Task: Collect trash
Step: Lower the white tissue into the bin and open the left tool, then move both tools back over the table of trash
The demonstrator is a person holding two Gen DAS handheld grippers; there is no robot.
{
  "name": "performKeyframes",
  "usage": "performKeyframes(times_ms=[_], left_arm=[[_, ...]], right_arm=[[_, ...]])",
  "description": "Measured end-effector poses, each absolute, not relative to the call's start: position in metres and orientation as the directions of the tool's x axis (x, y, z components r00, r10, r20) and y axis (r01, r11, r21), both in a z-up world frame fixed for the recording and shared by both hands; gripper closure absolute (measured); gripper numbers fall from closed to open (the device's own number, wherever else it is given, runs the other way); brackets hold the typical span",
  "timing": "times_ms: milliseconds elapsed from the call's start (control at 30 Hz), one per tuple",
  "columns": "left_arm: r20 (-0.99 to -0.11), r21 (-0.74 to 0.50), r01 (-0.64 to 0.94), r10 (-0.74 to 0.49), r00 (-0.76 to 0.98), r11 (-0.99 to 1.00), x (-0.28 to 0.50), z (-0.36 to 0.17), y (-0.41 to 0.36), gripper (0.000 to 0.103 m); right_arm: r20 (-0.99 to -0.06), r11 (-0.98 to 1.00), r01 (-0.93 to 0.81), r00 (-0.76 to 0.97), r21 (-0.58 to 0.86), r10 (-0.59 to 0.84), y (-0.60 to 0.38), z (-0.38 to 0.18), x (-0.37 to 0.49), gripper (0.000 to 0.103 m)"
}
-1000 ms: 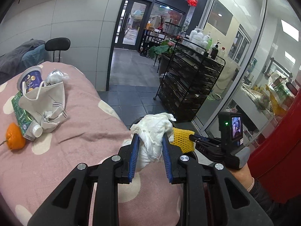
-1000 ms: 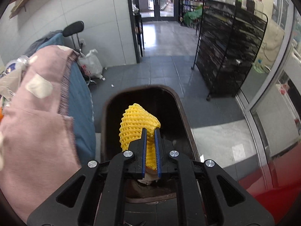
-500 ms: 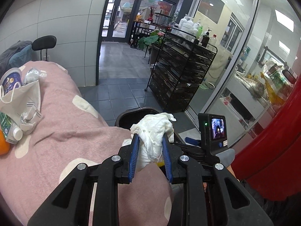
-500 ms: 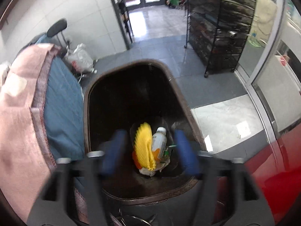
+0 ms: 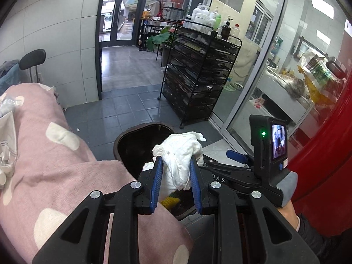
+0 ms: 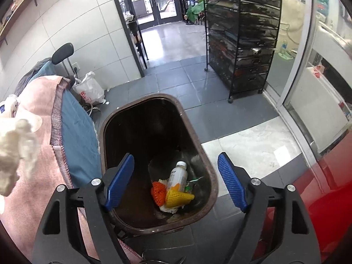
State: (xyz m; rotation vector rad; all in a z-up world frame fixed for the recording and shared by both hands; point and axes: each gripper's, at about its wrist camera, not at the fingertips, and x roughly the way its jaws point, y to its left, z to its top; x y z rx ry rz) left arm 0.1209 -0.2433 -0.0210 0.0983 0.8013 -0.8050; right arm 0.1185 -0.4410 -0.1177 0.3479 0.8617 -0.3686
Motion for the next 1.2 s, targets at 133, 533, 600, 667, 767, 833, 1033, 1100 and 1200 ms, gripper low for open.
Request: performKeyframes(times_ms=[133, 533, 600, 667, 767, 833, 1033, 1100, 1200], left_arm=[[-0.690, -0.200, 0.683, -0.596, 0.411, 0.703, 0.124, -0.027, -0.254, 0.078], [-0.727, -0.151, 0.670, -0.541, 0.422, 0.727, 0.139, -0.047, -0.272, 0.078], [-0.726, -0.149, 0.677, -0.545, 0.420, 0.721, 0.139, -0.048, -0.273, 0.066], [-0.717, -0.148, 0.681, -0.552, 0.426, 0.717, 0.136, -0.047, -0.273, 0.050], [-0.698, -0.145, 0.676, -0.559, 0.447, 0.722, 0.134, -0.043, -0.269, 0.034], [-0.688, -0.143, 0.673, -0.561, 0.460, 0.726, 0.132, -0.040, -0.264, 0.029], [-0.662, -0.121, 0.669, -0.562, 0.496, 0.733, 0.126, -0.028, -0.257, 0.023], [-0.650, -0.152, 0.663, -0.579, 0.492, 0.733, 0.123, -0.024, -0.247, 0.021], [-0.624, -0.176, 0.648, -0.593, 0.509, 0.741, 0.118, -0.016, -0.234, 0.019]], right_arm=[[-0.783, 0.874, 0.462, 0.596, 0.152, -0.179, -0.447, -0.115, 0.114, 0.024], [-0.787, 0.858, 0.490, 0.586, 0.153, -0.194, -0.458, -0.114, 0.103, 0.024], [-0.788, 0.856, 0.493, 0.585, 0.154, -0.195, -0.458, -0.114, 0.102, 0.024], [-0.787, 0.855, 0.495, 0.584, 0.154, -0.196, -0.459, -0.114, 0.101, 0.024], [-0.786, 0.855, 0.495, 0.586, 0.155, -0.197, -0.458, -0.114, 0.100, 0.024], [-0.784, 0.855, 0.495, 0.589, 0.156, -0.198, -0.458, -0.112, 0.100, 0.023], [-0.772, 0.864, 0.478, 0.606, 0.160, -0.192, -0.450, -0.105, 0.101, 0.020], [-0.764, 0.870, 0.465, 0.617, 0.164, -0.186, -0.446, -0.102, 0.102, 0.020], [-0.753, 0.881, 0.442, 0.635, 0.170, -0.173, -0.439, -0.096, 0.103, 0.020]])
